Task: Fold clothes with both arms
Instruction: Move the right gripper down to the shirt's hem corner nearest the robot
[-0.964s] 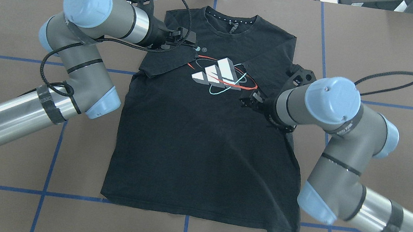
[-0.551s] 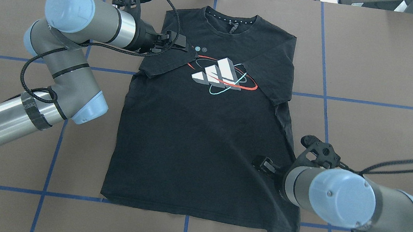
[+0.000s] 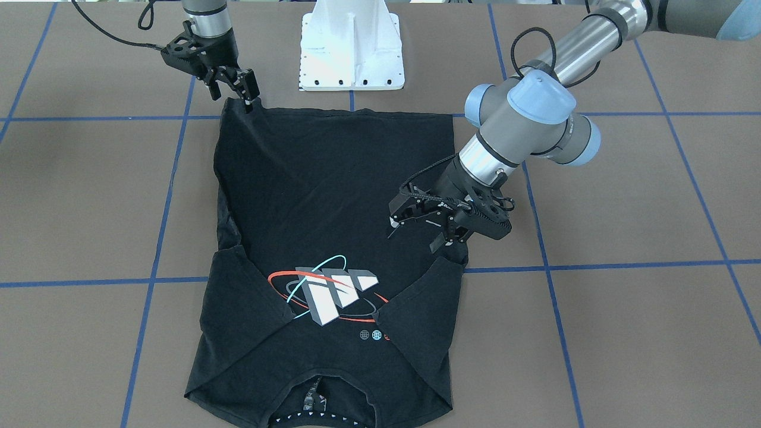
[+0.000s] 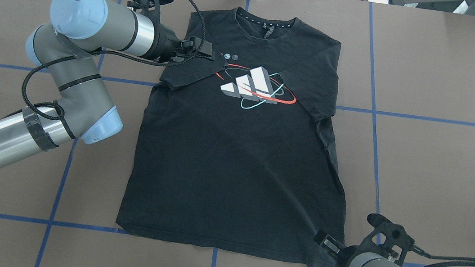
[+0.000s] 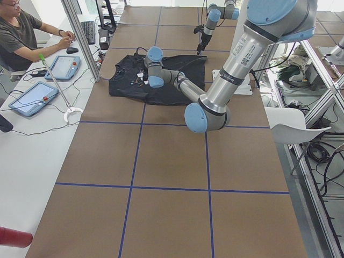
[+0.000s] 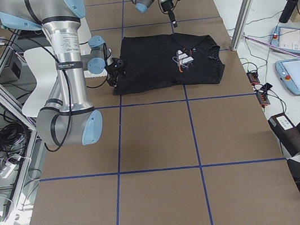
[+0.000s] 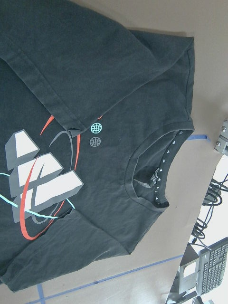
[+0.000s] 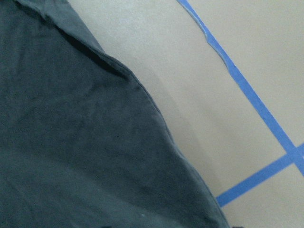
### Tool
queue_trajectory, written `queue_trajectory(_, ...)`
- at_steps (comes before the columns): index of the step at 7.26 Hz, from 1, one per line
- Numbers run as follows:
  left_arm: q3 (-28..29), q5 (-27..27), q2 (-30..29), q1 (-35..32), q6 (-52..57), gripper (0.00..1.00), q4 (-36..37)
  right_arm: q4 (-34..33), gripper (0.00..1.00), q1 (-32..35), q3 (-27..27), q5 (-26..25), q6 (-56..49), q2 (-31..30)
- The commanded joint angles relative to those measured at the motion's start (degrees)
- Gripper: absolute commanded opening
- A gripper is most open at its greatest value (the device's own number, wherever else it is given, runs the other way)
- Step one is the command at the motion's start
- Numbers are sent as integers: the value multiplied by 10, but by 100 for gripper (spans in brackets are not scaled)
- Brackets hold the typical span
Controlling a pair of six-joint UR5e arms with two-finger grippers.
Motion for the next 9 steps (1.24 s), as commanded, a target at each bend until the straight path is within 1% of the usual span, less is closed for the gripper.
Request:
queue_trajectory(1,0,1,1,-1,-1,99,0,15,85,-47,-5,-7,55,-18)
queue_trajectory(2,-1,1,1,-1,-1,99,0,70,85,-59,-20,-38,101,-32)
queue_trajectory(3,-1,1,1,0,-1,99,0,105,83,-65,-25,-60,118,-45)
queue_trajectory(4,-1,1,2,-1,-1,99,0,108,83,-67,-42,-62,119,-42)
queue_trajectory(6,-1,2,5,0,-1,99,0,108,81,-70,-47,-63,119,-40)
queue_trajectory(7,0,2,5,0,-1,99,0,108,72,-67,-46,-62,119,-44)
queue_trajectory(8,0,2,5,0,-1,99,0,108,48,-66,-44,-63,119,-44)
queue_trajectory(9,0,2,5,-1,-1,99,0,108,18,-66,-43,-64,119,-44)
